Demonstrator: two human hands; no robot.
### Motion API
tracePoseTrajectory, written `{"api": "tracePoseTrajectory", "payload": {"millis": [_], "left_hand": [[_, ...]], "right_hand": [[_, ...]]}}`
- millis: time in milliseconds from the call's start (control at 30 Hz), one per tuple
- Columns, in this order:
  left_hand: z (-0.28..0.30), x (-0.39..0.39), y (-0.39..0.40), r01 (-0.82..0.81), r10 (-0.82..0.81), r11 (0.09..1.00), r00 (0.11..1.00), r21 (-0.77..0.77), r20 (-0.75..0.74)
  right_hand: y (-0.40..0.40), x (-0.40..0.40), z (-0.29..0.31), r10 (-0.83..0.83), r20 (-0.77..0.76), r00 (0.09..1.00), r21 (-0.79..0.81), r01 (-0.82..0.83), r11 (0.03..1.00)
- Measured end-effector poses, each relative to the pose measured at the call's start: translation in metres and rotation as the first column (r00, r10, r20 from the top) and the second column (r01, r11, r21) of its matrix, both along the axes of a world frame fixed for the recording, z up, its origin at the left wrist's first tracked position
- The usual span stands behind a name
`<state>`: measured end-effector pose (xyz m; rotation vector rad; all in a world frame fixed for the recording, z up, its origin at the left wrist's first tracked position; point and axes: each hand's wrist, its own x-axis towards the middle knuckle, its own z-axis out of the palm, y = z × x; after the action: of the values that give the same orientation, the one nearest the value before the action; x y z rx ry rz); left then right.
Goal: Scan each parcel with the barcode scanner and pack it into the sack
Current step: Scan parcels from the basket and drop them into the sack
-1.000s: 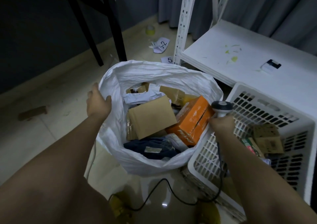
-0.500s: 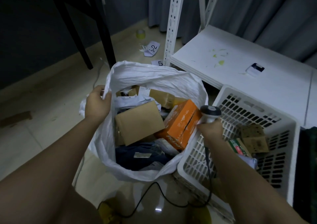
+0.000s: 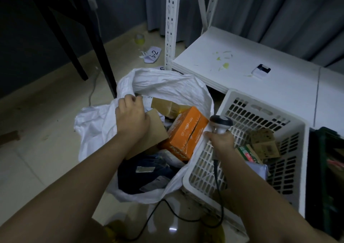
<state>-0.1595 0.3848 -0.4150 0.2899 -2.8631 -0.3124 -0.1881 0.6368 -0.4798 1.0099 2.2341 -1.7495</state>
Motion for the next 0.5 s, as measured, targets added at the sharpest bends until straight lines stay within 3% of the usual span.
{"api": "tracePoseTrajectory", "payload": {"millis": [67, 167, 333, 400, 500], "left_hand": [[0.0, -0.003, 0.019, 0.048, -0.049, 0.998, 0.998, -0.041, -0.039], [-0.002, -0.007, 0.055, 0.212, -0.211, 0.977, 0.976, -0.023, 0.044], [-0.028, -0.019, 0.115, 0.455, -0.48, 0.874, 0.865, 0.172, 0.146], [-0.044, -0.021, 0.135, 0.483, -0.51, 0.86, 0.822, 0.162, 0.254], [-0.064, -0.024, 0.157, 0.457, -0.417, 0.889, 0.812, -0.001, 0.409]], "right_hand": [[0.007, -0.001, -0.002, -0.015, 0.0, 1.0, -0.017, 0.015, 1.0], [0.016, -0.003, -0.003, -0.03, -0.009, 1.0, -0.037, 0.03, 0.999], [0.032, -0.004, -0.007, -0.065, -0.04, 0.997, -0.102, 0.061, 0.993], [0.038, -0.002, -0.009, -0.061, -0.049, 0.997, -0.117, 0.055, 0.992], [0.055, 0.002, -0.011, -0.058, -0.055, 0.997, -0.148, 0.049, 0.988]]}}
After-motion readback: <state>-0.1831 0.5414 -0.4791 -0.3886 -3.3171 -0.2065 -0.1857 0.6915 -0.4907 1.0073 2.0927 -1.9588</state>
